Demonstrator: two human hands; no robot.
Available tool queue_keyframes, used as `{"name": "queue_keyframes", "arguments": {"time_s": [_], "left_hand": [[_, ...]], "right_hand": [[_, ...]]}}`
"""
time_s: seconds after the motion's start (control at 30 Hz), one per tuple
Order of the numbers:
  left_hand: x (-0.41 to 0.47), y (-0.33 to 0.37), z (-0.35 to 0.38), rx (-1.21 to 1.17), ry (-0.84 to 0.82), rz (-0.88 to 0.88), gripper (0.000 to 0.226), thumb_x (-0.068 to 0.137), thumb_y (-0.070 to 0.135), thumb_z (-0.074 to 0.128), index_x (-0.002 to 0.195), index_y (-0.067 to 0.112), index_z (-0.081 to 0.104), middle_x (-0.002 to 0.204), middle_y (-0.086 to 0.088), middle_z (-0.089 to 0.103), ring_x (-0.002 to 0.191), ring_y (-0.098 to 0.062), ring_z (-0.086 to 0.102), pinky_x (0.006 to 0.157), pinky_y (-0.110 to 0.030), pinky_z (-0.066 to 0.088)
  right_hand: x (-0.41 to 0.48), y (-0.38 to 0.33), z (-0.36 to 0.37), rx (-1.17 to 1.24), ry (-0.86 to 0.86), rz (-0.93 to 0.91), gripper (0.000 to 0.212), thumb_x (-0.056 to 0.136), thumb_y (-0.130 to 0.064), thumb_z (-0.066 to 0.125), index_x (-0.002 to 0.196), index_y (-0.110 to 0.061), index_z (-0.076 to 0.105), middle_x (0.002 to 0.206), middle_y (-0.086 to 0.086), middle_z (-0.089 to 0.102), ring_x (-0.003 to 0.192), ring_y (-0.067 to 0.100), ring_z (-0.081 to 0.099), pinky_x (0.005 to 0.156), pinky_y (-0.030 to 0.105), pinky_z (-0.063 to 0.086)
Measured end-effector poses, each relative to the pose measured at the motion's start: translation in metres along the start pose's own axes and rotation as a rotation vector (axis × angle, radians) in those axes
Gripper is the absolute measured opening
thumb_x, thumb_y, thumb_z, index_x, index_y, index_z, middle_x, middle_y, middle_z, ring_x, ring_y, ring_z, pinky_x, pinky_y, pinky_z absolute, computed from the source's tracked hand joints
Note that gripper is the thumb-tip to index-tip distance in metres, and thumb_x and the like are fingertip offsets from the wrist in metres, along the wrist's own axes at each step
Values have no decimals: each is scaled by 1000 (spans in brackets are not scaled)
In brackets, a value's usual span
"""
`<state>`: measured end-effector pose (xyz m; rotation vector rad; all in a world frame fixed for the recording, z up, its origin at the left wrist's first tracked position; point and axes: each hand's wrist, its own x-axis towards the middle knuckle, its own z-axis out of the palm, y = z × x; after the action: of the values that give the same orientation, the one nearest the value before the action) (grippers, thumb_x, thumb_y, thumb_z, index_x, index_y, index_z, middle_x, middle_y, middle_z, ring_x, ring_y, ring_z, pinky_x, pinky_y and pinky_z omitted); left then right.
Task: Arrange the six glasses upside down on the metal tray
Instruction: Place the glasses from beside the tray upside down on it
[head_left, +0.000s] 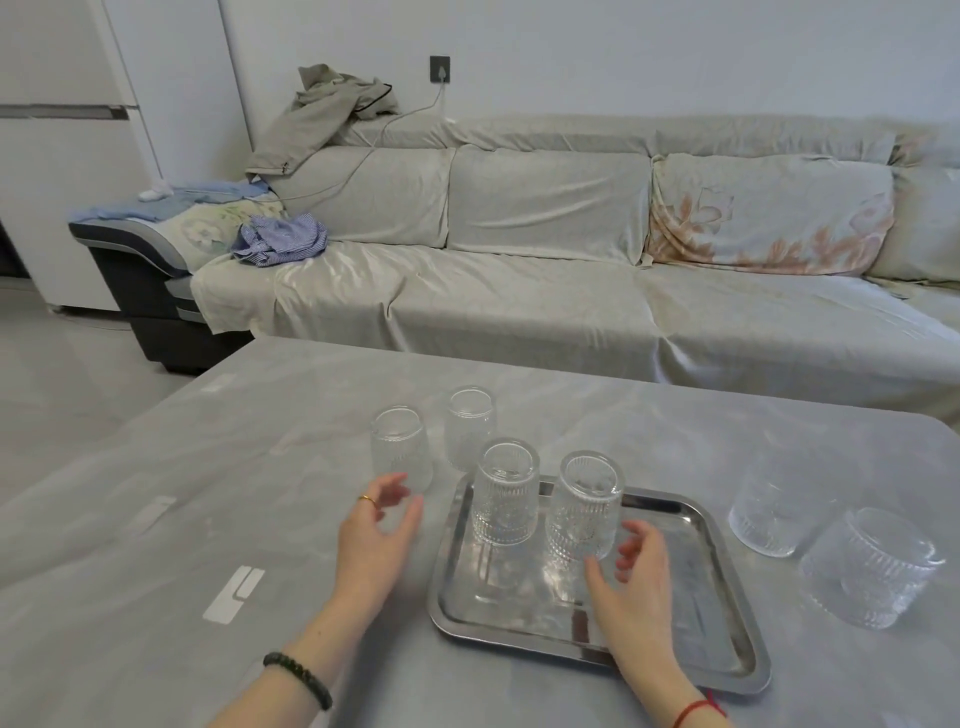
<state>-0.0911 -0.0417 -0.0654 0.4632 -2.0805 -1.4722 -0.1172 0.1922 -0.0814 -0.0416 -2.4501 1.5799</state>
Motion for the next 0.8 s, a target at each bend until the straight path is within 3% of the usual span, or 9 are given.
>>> {"name": "queue_keyframes", "arguments": {"time_s": [0.03, 0.1, 0.23, 0.37, 0.53, 0.67, 0.8], "left_hand": [[11, -2, -4, -3, 30, -46, 32, 79, 16, 67, 103, 30, 54, 99, 4, 63, 95, -11, 58, 84, -21, 37], [31, -6, -9, 39, 28, -118, 55, 75, 23, 71, 123, 19, 44, 120, -2, 55, 109, -18, 51, 91, -28, 36], [60, -12, -5, 95, -79, -161, 92, 67, 27, 78, 139, 13, 23, 145, -7, 37, 131, -20, 36, 103, -29, 29], [80, -19, 7, 41, -122, -168, 94, 63, 23, 82, 137, 11, 25, 140, -7, 44, 126, -21, 42, 102, -28, 32], [96, -25, 13, 35, -117, -183, 81, 62, 20, 82, 127, 12, 33, 121, -7, 56, 105, -22, 52, 87, -27, 38], [90, -25, 8, 89, -85, -142, 69, 59, 27, 83, 113, 18, 40, 103, 2, 55, 91, -17, 52, 78, -27, 38], [58, -22, -5, 24, -34, -138, 64, 57, 33, 83, 108, 27, 45, 99, 6, 59, 87, -15, 57, 76, -26, 42]], "right_hand": [[-6, -1, 1, 39, -46, -15, 42, 72, 2, 65, 103, -22, 48, 85, 5, 50, 76, 24, 50, 68, 13, 44], [-16, -3, 6, 91, -205, -43, 40, 72, 4, 64, 90, -29, 51, 75, 5, 54, 65, 22, 50, 54, 9, 44], [-24, -13, 24, 61, -394, -121, 41, 72, 3, 65, 87, -33, 55, 76, 1, 58, 67, 18, 52, 58, 14, 46], [-25, -19, 42, 43, -445, -130, 40, 71, 4, 63, 87, -32, 57, 79, 3, 59, 63, 10, 48, 58, 17, 45], [-23, -16, 47, 8, -454, -126, 37, 72, 2, 64, 85, -32, 58, 78, 4, 58, 63, 10, 48, 59, 15, 45], [-24, -15, 46, -5, -451, -159, 38, 72, 1, 64, 87, -34, 56, 80, 1, 59, 67, 7, 50, 60, 12, 45], [-24, -18, 43, 15, -461, -169, 43, 72, -6, 68, 93, -39, 52, 90, -1, 59, 75, 11, 53, 65, 13, 46]]}}
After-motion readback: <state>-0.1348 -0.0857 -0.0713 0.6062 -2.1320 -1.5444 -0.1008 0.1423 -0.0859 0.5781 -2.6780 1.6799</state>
